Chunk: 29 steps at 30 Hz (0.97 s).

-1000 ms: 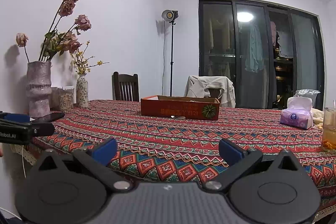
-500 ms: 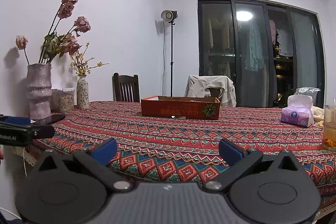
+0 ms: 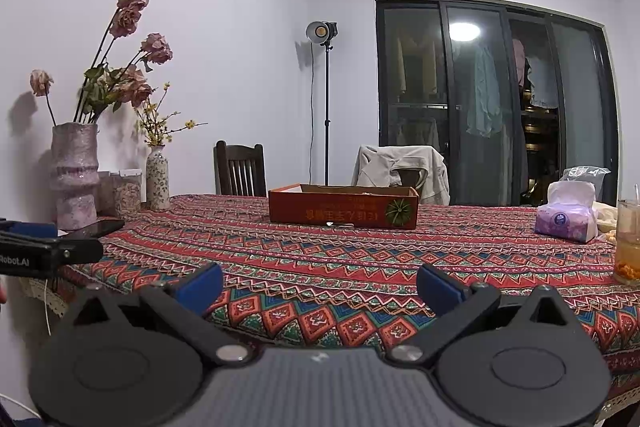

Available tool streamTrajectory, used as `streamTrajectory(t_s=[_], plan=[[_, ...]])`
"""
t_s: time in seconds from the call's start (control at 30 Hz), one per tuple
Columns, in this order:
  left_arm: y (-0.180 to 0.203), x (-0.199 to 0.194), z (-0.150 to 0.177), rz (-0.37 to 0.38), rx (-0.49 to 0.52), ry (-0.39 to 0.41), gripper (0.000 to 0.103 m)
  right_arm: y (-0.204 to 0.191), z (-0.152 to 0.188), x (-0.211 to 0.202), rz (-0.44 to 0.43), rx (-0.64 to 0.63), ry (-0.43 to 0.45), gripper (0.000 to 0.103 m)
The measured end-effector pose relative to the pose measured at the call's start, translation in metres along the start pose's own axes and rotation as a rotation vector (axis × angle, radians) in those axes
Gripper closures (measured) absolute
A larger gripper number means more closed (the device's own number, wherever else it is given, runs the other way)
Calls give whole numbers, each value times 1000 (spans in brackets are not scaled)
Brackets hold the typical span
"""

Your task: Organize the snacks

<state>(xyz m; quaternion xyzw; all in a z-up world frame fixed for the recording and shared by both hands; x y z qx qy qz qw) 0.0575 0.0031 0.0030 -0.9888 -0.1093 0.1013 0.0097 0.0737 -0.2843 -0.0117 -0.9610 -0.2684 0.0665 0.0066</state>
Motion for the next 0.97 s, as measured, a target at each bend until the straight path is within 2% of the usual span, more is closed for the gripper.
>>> streamTrajectory(t_s=[0.43,0.87,0.97], plan=[[1,0,0,24,-4,-8,0,4,0,-1,6,11,6,0],[6,-2,2,18,6,-3,0,5,3,0,10,-3,-3,0],[5,-5,1,-4,4,17,0,4,3,1,10,-8,-6,0]])
Point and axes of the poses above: each gripper's, at about its wrist camera, not at the fingertips, and x roughly the way its jaws point, y to its right, z to its underside, the point moved 7 cm from there along x, roughly the way its jaws point, and after that the axes turned 9 degrees about -z, right-handed, at the moved point
